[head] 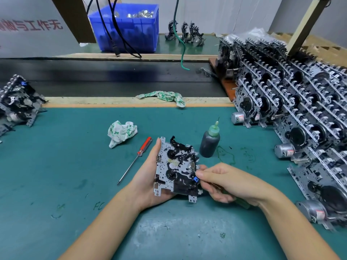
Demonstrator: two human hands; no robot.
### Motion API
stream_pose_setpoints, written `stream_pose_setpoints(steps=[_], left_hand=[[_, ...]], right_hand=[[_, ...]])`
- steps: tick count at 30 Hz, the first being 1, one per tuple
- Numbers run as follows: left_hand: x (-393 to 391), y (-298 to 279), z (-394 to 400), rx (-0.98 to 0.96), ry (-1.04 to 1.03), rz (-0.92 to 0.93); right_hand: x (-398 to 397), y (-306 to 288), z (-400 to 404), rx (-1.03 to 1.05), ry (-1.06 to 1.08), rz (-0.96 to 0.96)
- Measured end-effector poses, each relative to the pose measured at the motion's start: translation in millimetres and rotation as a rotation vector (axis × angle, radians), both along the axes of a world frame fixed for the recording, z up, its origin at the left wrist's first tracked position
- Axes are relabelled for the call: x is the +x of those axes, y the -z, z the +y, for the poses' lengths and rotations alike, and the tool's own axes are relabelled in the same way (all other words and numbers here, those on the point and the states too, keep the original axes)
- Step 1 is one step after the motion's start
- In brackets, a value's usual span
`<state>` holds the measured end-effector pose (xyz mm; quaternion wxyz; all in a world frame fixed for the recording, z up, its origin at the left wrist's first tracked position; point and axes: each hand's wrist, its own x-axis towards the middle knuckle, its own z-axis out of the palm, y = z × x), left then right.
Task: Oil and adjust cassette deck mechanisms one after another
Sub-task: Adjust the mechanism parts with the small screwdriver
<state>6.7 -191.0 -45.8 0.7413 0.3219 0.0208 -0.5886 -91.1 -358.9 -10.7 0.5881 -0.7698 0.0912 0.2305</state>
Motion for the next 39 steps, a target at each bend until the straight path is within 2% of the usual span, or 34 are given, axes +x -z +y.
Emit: stream_pose_setpoints(steps=[3,11,19,35,39], left_hand=[[1,0,0,0.024,-0.014,-0.015],[0,0,0,-0.012,0.010,0.017],[1,1,1,0.042,0.015,-0.020],[0,3,0,0.127,-0.059,-0.041],[1,6,-1,0.115,-0.062,-0.040]], right_hand=[[-1,0,0,0.059,0.042,0.013],[-1,2,-1,-0.027,-0.001,0.013],[1,6,0,0.049,-0.048,0.022],[0,9,0,-0.064,-0.098,-0.040],[2,7,1,-0.012,-0.095,-0.011]])
